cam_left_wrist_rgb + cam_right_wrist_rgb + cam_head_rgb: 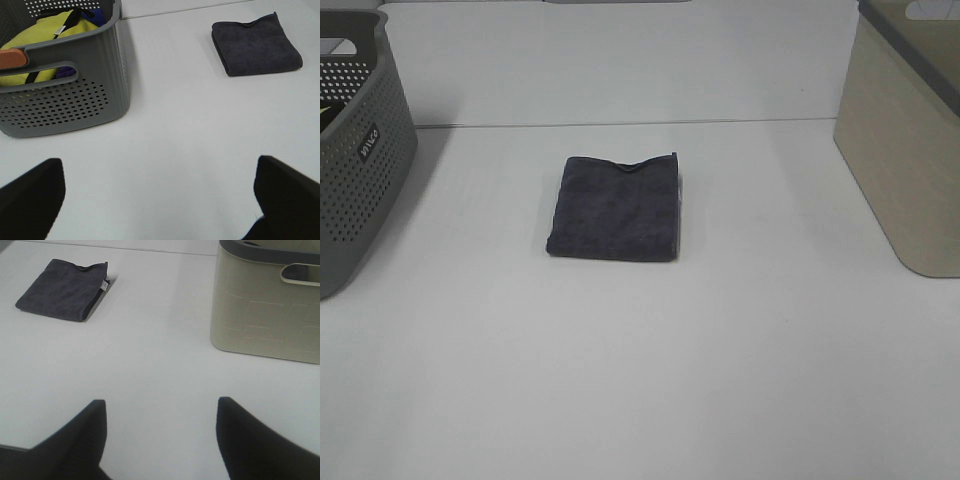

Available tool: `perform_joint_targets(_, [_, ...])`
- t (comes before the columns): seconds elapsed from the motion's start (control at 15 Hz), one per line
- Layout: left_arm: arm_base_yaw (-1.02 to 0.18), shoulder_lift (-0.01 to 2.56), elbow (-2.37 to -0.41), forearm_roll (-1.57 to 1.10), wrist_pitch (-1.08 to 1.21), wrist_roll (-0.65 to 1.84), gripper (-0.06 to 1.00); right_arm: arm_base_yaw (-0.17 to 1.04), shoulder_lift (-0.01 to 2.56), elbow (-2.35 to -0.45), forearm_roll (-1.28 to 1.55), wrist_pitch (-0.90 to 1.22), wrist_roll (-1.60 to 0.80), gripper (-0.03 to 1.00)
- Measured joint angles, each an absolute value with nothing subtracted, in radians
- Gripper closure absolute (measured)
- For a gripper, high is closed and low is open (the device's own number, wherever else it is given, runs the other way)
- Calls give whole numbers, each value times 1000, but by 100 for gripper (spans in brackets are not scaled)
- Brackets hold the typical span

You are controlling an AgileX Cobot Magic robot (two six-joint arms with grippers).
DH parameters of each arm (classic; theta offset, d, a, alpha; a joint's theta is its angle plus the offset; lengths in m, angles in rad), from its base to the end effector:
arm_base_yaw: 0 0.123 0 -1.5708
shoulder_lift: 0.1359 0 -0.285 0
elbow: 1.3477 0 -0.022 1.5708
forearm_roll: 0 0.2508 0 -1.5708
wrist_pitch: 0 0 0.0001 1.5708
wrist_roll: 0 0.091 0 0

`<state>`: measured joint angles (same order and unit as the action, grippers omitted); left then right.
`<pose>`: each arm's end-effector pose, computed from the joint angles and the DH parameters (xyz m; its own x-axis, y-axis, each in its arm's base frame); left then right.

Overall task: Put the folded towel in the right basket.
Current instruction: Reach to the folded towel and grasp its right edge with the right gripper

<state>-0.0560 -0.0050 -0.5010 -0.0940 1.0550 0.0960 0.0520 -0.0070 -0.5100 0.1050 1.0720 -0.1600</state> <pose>-0.0061 -0.0071 0.2783 -0.4362 0.0739 -0.8968 0.1506 0.9886 0.0082 -0.0082 0.0080 0.2795 -0.4309 -0.1315 -0.8928 -0.1821 0.9816 -0.0567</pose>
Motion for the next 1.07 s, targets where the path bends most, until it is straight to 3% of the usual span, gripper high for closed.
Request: perform_joint_targets(1.07, [-56,-5,-501,-94,1055,96,-3,52,-7,-510,105,1072,-160,36])
